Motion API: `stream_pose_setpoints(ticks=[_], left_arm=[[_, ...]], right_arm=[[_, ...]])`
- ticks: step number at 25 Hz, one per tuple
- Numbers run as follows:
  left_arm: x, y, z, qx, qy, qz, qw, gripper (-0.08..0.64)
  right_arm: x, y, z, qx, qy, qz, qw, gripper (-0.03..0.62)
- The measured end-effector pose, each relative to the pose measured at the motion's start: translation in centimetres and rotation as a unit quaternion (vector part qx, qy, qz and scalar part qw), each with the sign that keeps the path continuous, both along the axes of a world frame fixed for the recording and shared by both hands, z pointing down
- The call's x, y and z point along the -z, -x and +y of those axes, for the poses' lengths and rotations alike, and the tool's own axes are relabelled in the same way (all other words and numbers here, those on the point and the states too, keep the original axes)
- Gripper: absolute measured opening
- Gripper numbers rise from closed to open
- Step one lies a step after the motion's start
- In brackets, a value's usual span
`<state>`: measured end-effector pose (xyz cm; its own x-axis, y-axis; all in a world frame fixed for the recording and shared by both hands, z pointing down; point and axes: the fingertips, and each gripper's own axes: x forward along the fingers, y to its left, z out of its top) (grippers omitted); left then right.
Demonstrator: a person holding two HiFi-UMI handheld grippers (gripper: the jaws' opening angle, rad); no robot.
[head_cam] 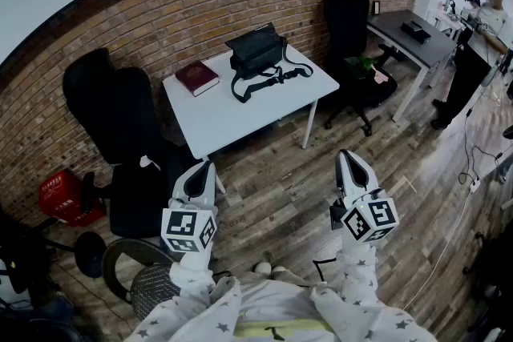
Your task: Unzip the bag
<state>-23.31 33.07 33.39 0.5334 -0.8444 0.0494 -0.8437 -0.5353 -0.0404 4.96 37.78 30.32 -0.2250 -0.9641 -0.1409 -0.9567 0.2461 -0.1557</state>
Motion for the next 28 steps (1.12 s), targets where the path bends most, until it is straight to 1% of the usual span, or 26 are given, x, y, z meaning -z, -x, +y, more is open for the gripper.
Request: stream_pose_setpoints(ticks=[9, 16, 23, 28], left_arm=[[0.0, -0.8, -0.4, 0.000, 0.002, 0.002, 1.0000, -0.002], [-0.1, -2.2, -0.2, -0.001, 0.006, 0.001, 1.0000, -0.002], [-0.7, -4.3, 0.4, -0.006, 0.009, -0.006, 0.9999, -0.002], [-1.5, -4.5, 0.8, 0.004, 0.017, -0.003, 0.9998, -0.002]], right_arm=[[-0.1, -1.0, -0.3, -0.001, 0.002, -0.003, 1.000, 0.006], [-0.4, -2.2, -0.2, 0.001, 0.004, -0.014, 1.000, 0.006], [-1.0, -3.4, -0.1, 0.010, 0.004, -0.022, 1.000, 0.006], [-1.7, -3.4, -0.3, 0.026, 0.007, -0.026, 0.999, 0.008]])
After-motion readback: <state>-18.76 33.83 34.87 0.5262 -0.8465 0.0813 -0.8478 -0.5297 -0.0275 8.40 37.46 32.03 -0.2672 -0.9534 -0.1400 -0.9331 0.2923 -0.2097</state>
